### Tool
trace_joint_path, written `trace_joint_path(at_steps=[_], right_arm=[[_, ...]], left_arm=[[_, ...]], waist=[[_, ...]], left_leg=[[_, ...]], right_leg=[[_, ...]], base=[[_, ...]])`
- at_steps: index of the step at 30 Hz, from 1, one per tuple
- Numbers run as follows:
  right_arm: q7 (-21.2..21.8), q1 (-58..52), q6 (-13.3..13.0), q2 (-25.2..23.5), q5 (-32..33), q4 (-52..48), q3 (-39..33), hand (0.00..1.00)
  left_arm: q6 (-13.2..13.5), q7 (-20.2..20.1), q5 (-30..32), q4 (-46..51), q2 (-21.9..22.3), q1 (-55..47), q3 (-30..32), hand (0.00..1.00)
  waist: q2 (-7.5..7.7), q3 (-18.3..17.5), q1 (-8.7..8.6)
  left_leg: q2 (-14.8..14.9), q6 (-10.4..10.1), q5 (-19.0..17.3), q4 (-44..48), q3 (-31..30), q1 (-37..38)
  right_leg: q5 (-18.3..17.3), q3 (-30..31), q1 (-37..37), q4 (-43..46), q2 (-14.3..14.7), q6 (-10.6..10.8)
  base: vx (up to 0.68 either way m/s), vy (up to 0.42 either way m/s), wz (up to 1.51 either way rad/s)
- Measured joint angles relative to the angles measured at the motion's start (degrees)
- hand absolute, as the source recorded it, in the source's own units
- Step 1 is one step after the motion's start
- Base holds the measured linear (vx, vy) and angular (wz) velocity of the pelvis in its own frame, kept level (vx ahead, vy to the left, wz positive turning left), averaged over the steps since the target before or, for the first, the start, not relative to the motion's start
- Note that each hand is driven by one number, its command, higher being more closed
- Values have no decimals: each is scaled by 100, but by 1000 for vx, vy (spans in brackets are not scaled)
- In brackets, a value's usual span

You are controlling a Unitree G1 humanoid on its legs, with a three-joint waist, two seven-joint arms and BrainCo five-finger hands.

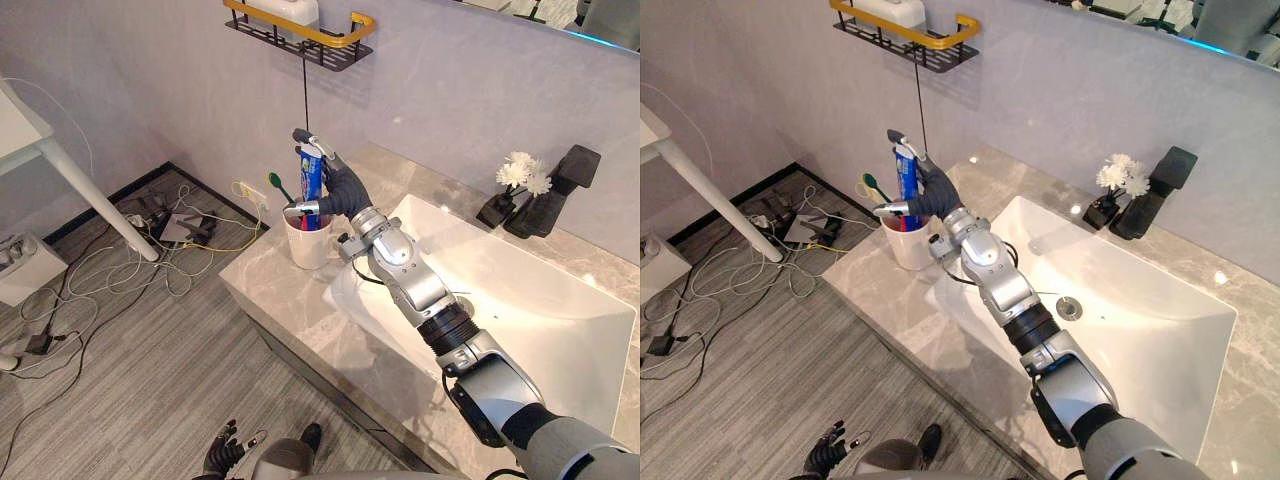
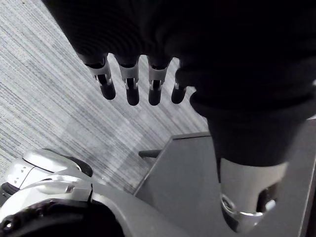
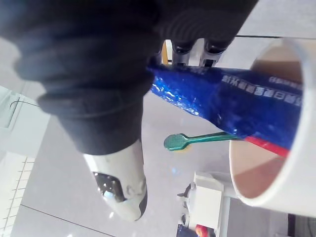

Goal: Organize washtable

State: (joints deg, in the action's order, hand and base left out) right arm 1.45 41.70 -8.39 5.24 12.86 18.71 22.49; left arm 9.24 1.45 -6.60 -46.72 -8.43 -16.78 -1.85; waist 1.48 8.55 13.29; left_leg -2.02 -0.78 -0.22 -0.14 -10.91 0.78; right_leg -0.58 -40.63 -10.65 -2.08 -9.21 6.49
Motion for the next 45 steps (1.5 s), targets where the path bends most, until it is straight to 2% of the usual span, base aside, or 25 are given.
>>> trace_joint_path(at_steps=[9,14,16,18,22,23,27,29,33,35,37,39,40,43,45], right_arm=[[10,-168,-21,147,-49,-466,-169,0],[-2,-168,-31,584,-304,-865,-457,0],[-17,-167,-154,769,-347,-1230,-731,0],[-28,-164,-265,962,-346,-1632,-1003,0],[-85,-163,-460,1328,-340,-2144,-1407,0],[-142,-162,-510,1425,-339,-2360,-1613,0],[-251,-164,-721,1778,-321,-2923,-2363,0],[-289,-205,-922,1946,-230,-3213,-3048,0],[-537,-754,-1143,2138,-19,-3381,-4225,0],[-679,-1141,-1144,2277,33,-3365,-4871,0],[-810,-1466,-1145,2334,187,-3347,-5391,0],[-924,-1964,-1148,2531,439,-3124,-6057,0],[-926,-2028,-1147,2554,452,-3077,-6132,0],[-1096,-2793,-1109,2635,502,-2584,-6822,0],[-1162,-3285,-955,2633,438,-2332,-7106,0]], left_arm=[[-18,-6,2,-10,-12,-2,-1,0],[-12,-6,2,-9,-23,-2,-11,0],[-15,-7,4,-11,-37,-4,-30,0],[-18,-12,5,-15,-63,-43,-43,0],[-16,-19,6,-68,-89,-65,-49,0],[-18,-19,7,-124,-104,-68,-49,0],[-19,-23,33,-137,-119,-66,-49,0],[-19,-23,56,-201,-125,-67,-49,0],[-27,-24,63,-238,-128,-91,-50,0],[-27,-27,64,-238,-125,-66,-50,0],[-32,-29,62,-248,-125,-92,-49,0],[-71,-42,57,-345,-123,-84,-36,0],[-81,-43,57,-350,-123,-82,-33,0],[-138,-50,56,-378,-121,-80,-15,0],[-147,-89,57,-439,-96,-80,31,0]], waist=[[13,-8,-1],[26,-16,-16],[33,-20,-33],[58,-41,-139],[86,-80,-231],[104,-112,-296],[129,-130,-362],[131,-143,-491],[136,-262,-659],[133,-277,-689],[127,-312,-790],[116,-349,-966],[117,-362,-971],[118,-524,-1131],[89,-567,-1267]], left_leg=[[-4,-11,16,18,-17,38],[-3,-20,33,13,-11,46],[-1,-20,47,-3,-2,70],[14,-19,111,-110,5,114],[49,-1,167,-294,119,228],[55,0,168,-312,166,256],[86,0,168,-367,290,336],[97,-1,168,-378,334,401],[108,-1,164,-384,429,393],[111,5,159,-388,487,400],[120,8,157,-397,565,388],[140,15,151,-408,697,384],[143,16,150,-412,714,381],[177,16,150,-488,838,385],[184,15,148,-499,894,397]], right_leg=[[1,-11,-1,2,4,0],[1,-1,-4,9,3,0],[1,10,-16,16,2,0],[1,30,-19,35,1,0],[1,169,-11,42,0,0],[2,219,-3,42,-2,1],[2,334,6,44,1,0],[3,387,9,46,1,-1],[3,500,94,64,6,-1],[4,560,116,64,6,-1],[4,643,183,79,4,-2],[24,790,267,83,5,-15],[25,805,282,83,4,-15],[31,931,388,83,8,-19],[32,945,403,82,11,-18]], base=[[0,0,0],[-14,9,0],[-29,19,-2],[-15,7,-1],[-39,21,-15],[-20,30,-22],[-5,19,-18],[16,18,-10],[3,17,-13],[-22,14,-17],[-26,15,-22],[-22,20,-29],[-11,18,-28],[10,5,-21],[20,-2,-17]])
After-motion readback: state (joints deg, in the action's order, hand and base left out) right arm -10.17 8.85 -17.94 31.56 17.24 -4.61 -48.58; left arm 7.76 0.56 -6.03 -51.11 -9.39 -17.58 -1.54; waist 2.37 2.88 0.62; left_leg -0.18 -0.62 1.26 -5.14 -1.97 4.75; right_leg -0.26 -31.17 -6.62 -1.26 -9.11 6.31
